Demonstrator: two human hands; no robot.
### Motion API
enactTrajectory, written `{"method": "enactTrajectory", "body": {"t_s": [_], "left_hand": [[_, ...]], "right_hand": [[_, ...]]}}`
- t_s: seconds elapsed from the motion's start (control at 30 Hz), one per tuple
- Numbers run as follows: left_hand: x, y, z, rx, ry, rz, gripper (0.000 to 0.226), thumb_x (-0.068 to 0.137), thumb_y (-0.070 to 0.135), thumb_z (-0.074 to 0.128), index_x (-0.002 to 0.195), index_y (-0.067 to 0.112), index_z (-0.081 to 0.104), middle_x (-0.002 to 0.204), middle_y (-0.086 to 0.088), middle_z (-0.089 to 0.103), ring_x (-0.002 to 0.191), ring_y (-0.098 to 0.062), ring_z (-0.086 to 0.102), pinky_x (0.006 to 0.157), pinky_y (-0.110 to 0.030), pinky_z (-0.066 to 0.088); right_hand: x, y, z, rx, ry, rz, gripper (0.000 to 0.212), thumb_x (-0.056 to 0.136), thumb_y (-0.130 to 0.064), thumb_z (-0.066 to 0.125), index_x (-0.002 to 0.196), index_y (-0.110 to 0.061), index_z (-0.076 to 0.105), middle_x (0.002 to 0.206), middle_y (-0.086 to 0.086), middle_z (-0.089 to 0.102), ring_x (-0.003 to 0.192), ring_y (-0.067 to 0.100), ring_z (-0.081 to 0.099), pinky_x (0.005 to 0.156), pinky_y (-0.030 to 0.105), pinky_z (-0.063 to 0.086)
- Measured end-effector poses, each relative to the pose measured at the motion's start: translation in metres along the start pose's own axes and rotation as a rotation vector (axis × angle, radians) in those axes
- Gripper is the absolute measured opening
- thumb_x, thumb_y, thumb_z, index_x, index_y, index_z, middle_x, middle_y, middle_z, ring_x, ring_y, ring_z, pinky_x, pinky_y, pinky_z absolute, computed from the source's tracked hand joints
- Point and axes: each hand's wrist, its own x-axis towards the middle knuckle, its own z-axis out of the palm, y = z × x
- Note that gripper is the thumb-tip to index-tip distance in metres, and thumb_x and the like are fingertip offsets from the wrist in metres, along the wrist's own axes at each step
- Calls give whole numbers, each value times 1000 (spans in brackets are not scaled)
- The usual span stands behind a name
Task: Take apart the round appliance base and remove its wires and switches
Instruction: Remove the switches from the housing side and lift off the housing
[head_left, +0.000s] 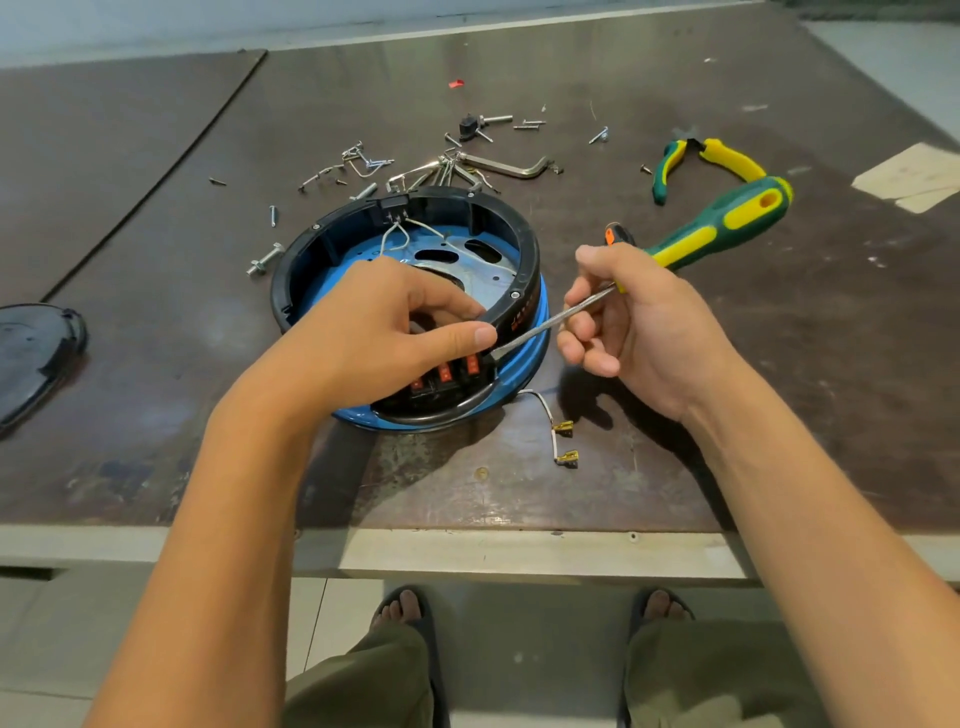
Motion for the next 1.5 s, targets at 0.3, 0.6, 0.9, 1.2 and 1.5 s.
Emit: {"method": "enactTrajectory", "body": {"t_s": [0.3, 0.6, 0.9, 1.2, 1.5], "left_hand": [[0, 0, 1, 9, 11, 5, 29, 88, 41, 68, 109, 23, 75, 86, 9, 75, 82, -3, 69, 75, -24, 56], [1, -1, 0, 16, -8, 24, 24, 90, 40, 66, 105, 24, 75, 83, 6, 74, 79, -8, 69, 76, -35, 58], [0, -2, -1, 43, -8, 31, 24, 92, 41, 63, 108, 29, 75, 88, 10, 74, 83, -4, 68, 78, -38, 58], [0, -2, 0, 4, 1, 29, 19, 92, 40, 63, 107, 36, 74, 87, 12, 75, 82, -10, 69, 76, -44, 58], [1, -4, 3, -8, 44, 14, 17, 90, 40, 66, 103, 36, 76, 86, 14, 75, 82, -6, 68, 75, -34, 56]], "right_hand": [[-2, -1, 8, 11, -4, -153, 34, 95, -26, 56, 65, -11, 57, 50, 8, 48, 43, 23, 54, 34, 19, 34], [7, 1, 6, 97, 209, 269, 37, 97, -22, 55, 63, -8, 54, 45, 3, 45, 35, 14, 50, 29, 15, 31], [7, 0, 6, 215, 175, 289, 34, 97, -20, 55, 65, -8, 50, 48, 4, 43, 37, 15, 50, 28, 15, 28], [2, 0, 4, 106, -22, -119, 36, 100, -24, 52, 68, -10, 54, 51, 7, 45, 43, 21, 53, 32, 17, 31], [-18, 5, 4, 44, -88, -234, 31, 96, -27, 55, 69, -12, 60, 54, 8, 50, 48, 24, 59, 35, 18, 37]]}}
